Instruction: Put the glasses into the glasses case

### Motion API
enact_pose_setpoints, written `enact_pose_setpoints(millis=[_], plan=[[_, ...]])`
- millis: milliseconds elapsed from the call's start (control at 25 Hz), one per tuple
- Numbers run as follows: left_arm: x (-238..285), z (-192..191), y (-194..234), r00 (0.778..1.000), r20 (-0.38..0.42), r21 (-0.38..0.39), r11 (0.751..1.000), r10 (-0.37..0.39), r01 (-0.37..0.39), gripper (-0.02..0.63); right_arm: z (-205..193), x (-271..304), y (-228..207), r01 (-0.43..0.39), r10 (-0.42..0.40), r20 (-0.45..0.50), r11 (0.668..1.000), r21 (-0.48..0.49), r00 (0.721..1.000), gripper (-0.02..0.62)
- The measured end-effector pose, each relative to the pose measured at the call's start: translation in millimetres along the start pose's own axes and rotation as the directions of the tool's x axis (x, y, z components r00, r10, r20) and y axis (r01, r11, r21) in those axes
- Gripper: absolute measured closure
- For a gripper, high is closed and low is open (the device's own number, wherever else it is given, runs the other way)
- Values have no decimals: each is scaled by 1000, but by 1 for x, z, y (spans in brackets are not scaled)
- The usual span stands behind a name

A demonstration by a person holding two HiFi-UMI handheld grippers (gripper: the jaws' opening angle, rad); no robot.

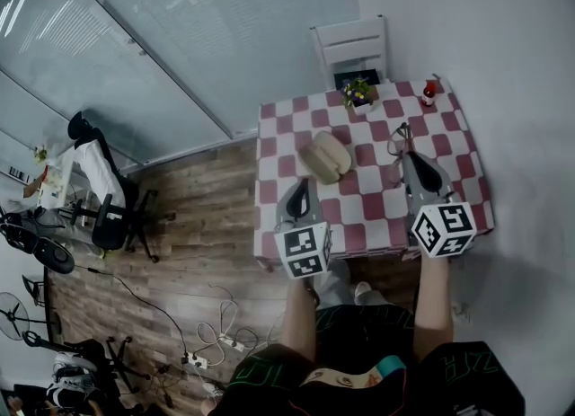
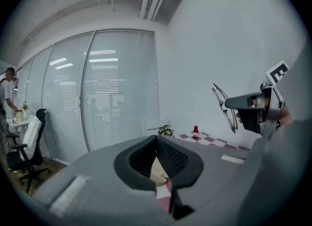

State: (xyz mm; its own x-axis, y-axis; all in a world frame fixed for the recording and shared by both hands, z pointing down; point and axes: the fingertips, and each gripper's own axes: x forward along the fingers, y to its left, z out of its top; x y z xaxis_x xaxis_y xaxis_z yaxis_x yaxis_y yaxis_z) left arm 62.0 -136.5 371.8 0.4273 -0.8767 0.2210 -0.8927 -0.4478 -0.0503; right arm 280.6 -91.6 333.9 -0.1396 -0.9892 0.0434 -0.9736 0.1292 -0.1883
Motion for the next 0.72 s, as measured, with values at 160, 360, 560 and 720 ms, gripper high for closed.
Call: enact_pose_setpoints(millis=[160,360,560,720], plan=[[9,-3,-2,1000,-17,2,1000,-8,8,598,-1,7,-3,-6,6,-4,1000,5,1000,577],[20,-13,1,999,-33,-13,1000,-15,14,598,-6,21,-5,-12,12,-13,1000,13,1000,577],[29,-20,10,998,-60,-18,1000,-3,2,598,-12,34,-2,-23,23,-27,1000,13,999,577],[35,-30,15,996,-90,-28,1000,-2,0,598,-18,45,1,-33,34,-43,999,20,999,576]])
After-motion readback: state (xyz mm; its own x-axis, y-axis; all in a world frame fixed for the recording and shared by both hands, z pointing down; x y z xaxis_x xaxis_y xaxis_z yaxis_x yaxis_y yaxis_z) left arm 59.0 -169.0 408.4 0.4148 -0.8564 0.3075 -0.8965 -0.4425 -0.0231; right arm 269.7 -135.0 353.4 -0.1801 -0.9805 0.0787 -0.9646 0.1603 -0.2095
